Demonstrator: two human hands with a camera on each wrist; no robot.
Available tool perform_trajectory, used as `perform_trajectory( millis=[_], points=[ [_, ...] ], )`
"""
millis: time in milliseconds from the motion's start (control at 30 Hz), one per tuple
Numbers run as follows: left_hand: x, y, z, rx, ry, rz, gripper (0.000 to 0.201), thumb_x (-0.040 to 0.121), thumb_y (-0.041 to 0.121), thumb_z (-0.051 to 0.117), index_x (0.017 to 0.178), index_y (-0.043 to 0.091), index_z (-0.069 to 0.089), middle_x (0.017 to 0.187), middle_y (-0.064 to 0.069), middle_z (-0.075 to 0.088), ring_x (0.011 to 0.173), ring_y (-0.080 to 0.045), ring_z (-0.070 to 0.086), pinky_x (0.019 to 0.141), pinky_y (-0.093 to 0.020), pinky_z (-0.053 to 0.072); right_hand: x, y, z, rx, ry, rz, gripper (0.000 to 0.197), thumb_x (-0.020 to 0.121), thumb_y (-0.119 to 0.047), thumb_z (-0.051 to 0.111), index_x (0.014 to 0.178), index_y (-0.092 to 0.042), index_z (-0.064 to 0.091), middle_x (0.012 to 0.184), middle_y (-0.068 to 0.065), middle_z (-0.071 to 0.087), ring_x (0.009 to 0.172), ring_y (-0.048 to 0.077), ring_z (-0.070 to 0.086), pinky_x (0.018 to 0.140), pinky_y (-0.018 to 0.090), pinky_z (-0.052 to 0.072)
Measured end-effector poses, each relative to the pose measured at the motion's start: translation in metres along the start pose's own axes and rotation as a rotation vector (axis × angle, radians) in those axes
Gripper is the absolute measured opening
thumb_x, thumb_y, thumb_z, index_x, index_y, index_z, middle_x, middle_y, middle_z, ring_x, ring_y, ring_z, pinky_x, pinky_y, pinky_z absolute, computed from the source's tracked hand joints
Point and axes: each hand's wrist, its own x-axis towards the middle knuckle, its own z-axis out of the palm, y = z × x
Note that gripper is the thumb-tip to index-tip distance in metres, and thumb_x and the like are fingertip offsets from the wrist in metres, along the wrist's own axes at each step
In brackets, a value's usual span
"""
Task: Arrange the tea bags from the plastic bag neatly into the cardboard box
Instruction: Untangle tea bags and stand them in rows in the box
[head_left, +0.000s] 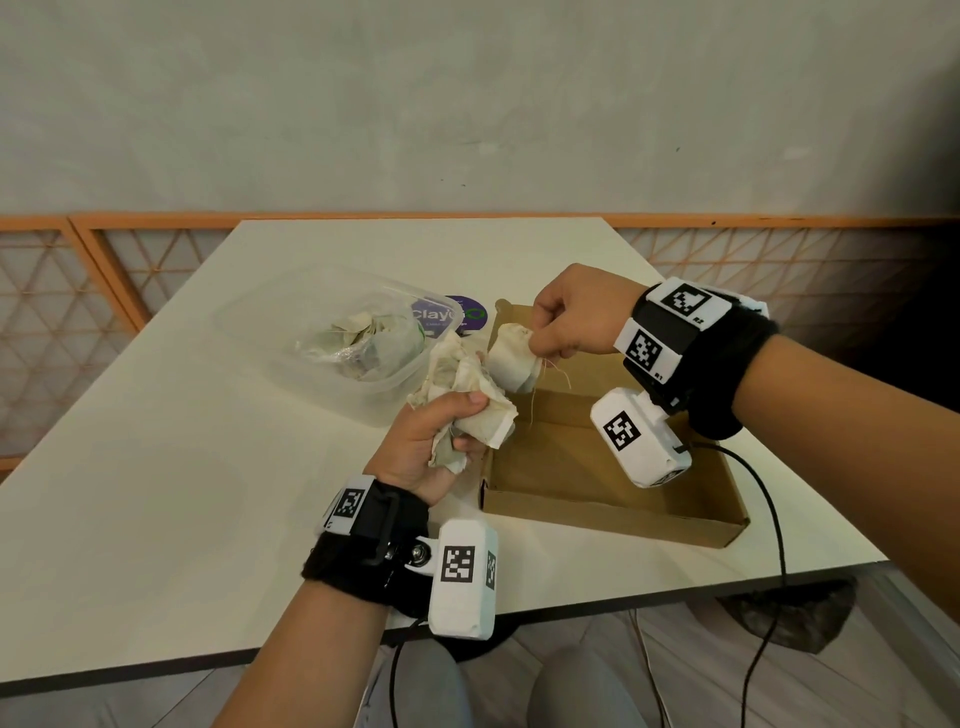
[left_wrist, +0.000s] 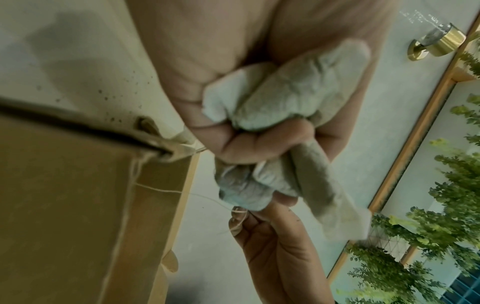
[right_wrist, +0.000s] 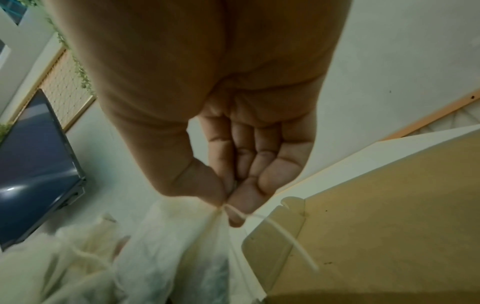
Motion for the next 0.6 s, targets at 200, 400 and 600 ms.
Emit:
perform_trajectory(
  millis=[200,400,600],
  points=[
    [-0.001,-0.001,0.0,-0.003,0.009,0.032,0.046,0.048,0.009,0.071,0.093,0.01,0.061,0.075,-0.006,0.064,0.063,-0.011,0.065,0.034,-0.011,0.036,0.001,-0.003,-0.005,-0.024,-0.007,0.002,0.009,0.071,-0.011,0.065,0.071,-0.003,0.068,0.055,-0.003,0.061,0.061,0.012,0.054,0.064,0.025,0.045],
    [-0.001,-0.001,0.002,0.056,-0.087,0.039,0.051,0.053,0.01,0.069,0.104,0.012,0.063,0.072,-0.005,0.063,0.059,-0.008,0.061,0.034,-0.01,0.035,0.002,-0.004,-0.01,-0.033,0.011,-0.001,0.008,0.073,-0.013,0.065,0.067,-0.006,0.066,0.045,-0.01,0.059,0.048,0.003,0.051,0.056,0.019,0.043],
    [0.001,-0.003,0.001,0.108,-0.105,0.027,0.059,0.056,0.011,0.069,0.115,0.014,0.064,0.08,-0.002,0.062,0.061,-0.006,0.053,0.034,-0.01,0.034,0.001,-0.007,-0.011,0.234,0.006,0.0,0.008,0.077,-0.005,0.065,0.069,-0.004,0.066,0.06,0.004,0.064,0.052,0.005,0.059,0.055,0.015,0.051]
  ],
)
